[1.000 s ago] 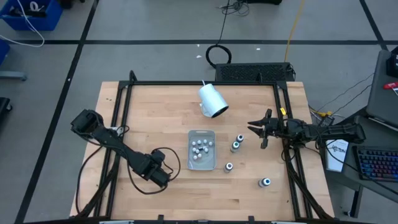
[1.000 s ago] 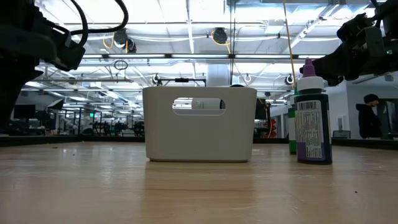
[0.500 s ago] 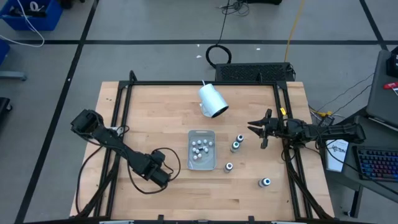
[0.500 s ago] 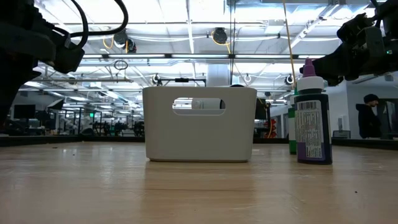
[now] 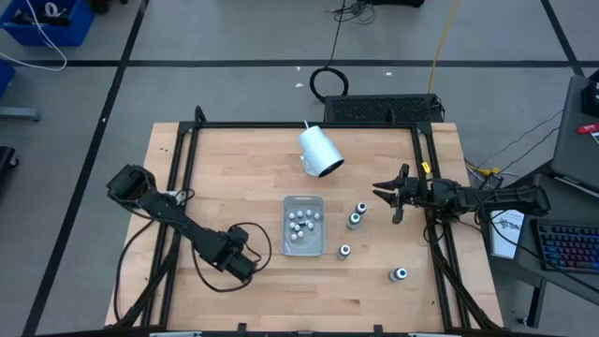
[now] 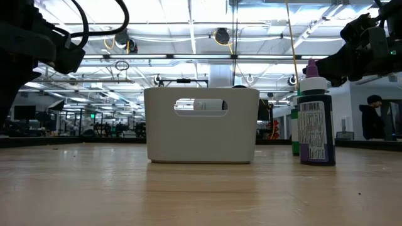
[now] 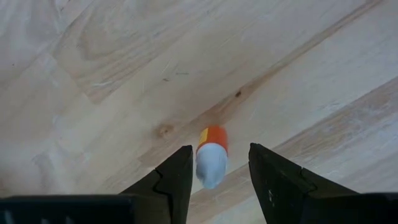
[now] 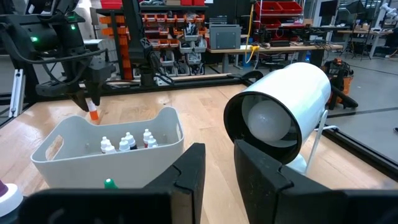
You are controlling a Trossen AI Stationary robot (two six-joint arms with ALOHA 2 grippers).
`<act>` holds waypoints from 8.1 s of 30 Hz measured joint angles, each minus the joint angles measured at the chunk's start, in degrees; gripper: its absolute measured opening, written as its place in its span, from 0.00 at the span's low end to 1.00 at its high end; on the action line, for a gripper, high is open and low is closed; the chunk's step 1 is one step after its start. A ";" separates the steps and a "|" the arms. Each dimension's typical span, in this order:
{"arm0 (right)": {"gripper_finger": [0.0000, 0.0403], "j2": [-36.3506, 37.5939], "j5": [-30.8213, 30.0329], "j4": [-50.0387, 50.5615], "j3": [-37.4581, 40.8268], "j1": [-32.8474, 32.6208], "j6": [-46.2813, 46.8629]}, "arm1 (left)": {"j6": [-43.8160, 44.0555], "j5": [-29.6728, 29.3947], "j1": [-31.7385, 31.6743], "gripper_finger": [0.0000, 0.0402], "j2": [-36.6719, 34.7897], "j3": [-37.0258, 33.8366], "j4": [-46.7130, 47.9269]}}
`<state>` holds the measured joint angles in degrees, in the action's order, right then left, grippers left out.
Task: Pick & Place food coloring
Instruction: Put the small orange food coloring bottle into the gray bin, then put the big black food coloring bottle into the gray bin
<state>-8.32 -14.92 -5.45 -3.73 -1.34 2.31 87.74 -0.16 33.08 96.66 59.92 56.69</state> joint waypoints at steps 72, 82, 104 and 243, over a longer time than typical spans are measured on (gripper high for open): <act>0.19 0.02 0.00 -0.02 0.01 0.00 -0.02 | -74.67 -7.21 -27.36 0.16 9.15 32.74 4.98; 0.19 0.01 0.00 -0.04 0.00 0.01 -0.02 | -83.28 -3.81 -35.97 0.16 16.21 32.98 2.23; 0.19 -0.02 0.00 -0.02 0.02 0.02 0.00 | -83.65 2.28 -36.12 0.16 21.90 32.50 -1.88; 0.19 -0.50 0.00 -0.05 0.00 0.02 0.00 | -84.26 -25.89 -17.92 0.37 -84.19 -50.51 -55.17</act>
<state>-8.82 -14.92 -5.50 -3.72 -1.32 2.30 3.49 -26.05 15.16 12.47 9.41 1.52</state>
